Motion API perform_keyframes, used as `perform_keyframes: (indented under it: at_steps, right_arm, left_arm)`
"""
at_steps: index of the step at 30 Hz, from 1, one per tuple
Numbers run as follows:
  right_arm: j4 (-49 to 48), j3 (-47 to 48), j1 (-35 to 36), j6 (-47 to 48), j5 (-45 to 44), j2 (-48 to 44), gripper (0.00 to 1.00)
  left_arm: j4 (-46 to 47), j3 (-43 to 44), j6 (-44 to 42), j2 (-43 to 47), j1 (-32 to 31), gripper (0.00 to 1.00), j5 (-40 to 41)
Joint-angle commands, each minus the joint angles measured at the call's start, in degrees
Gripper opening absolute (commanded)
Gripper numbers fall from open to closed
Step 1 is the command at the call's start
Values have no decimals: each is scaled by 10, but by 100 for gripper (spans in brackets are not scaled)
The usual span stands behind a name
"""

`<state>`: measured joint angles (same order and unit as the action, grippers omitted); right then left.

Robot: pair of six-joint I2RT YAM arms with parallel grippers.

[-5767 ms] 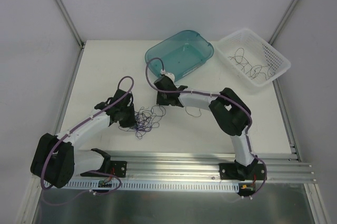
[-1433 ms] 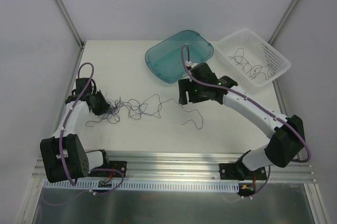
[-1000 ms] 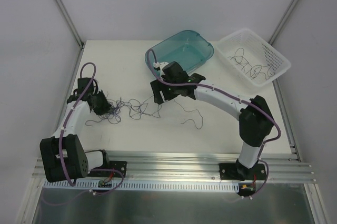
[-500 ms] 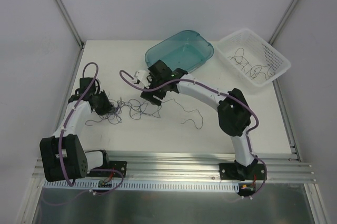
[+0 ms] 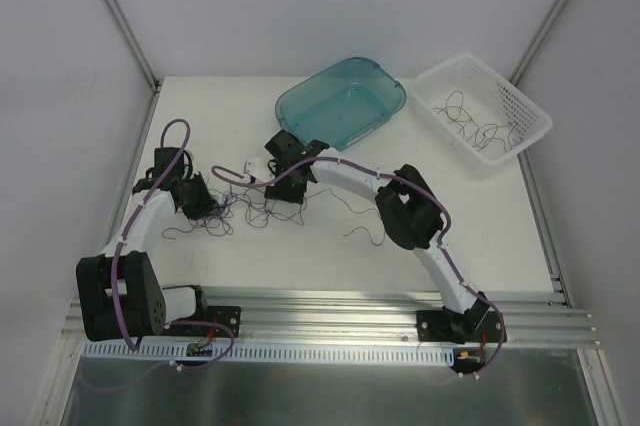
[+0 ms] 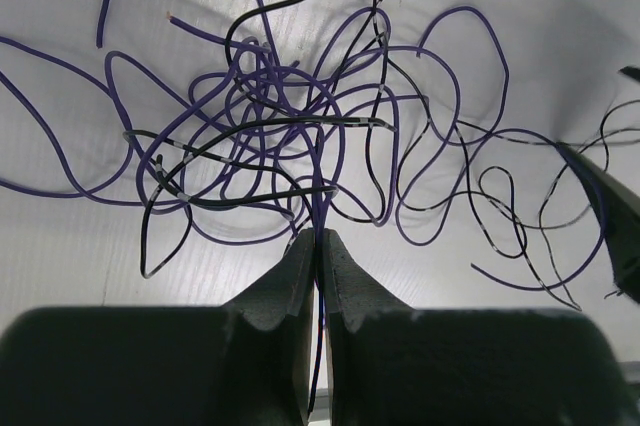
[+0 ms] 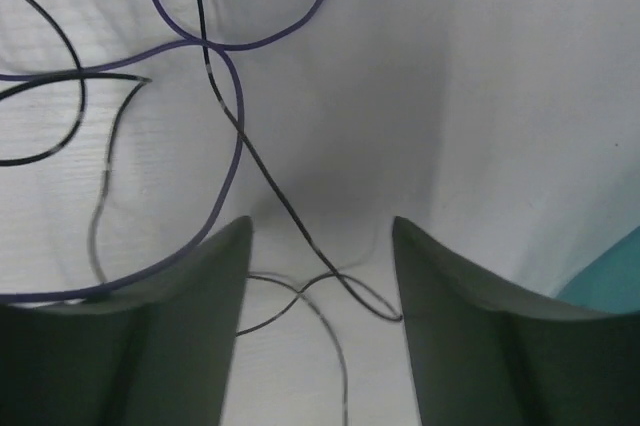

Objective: Untangle the cables

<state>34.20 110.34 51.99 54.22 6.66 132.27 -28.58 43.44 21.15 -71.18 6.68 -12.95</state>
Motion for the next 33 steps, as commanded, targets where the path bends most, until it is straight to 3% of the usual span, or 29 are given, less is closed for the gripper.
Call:
perform_keyframes:
  at_steps: [1, 2, 4, 12, 16, 20, 27, 33]
  right_arm:
    - [1, 38, 0, 27, -3, 11, 52]
    - [0, 37, 0, 24, -3, 10, 42]
    - [-4, 15, -1, 17, 1, -9, 1]
    - [-4, -157, -4, -19, -39, -195, 1]
    - [0, -274, -37, -63, -58, -365, 1]
    - [14, -326, -81, -125, -60, -514, 1]
    - [27, -308, -197, -213, -31, -706, 1]
    - [22, -255, -249, -256, -11, -775, 1]
  left_arm:
    - [-4, -2, -14, -4, -7, 4, 5]
    - [-4, -2, -13, -4, -7, 3, 5]
    - [-4, -1, -12, -4, -6, 3, 8]
    - [-10, 5, -4, -9, -5, 0, 49]
    - [-14, 8, 0, -12, 1, 0, 63]
    - [-15, 9, 2, -21, 11, 0, 58]
    - [-15, 10, 8, -34, 34, 0, 56]
    - [-17, 9, 14, -45, 50, 0, 62]
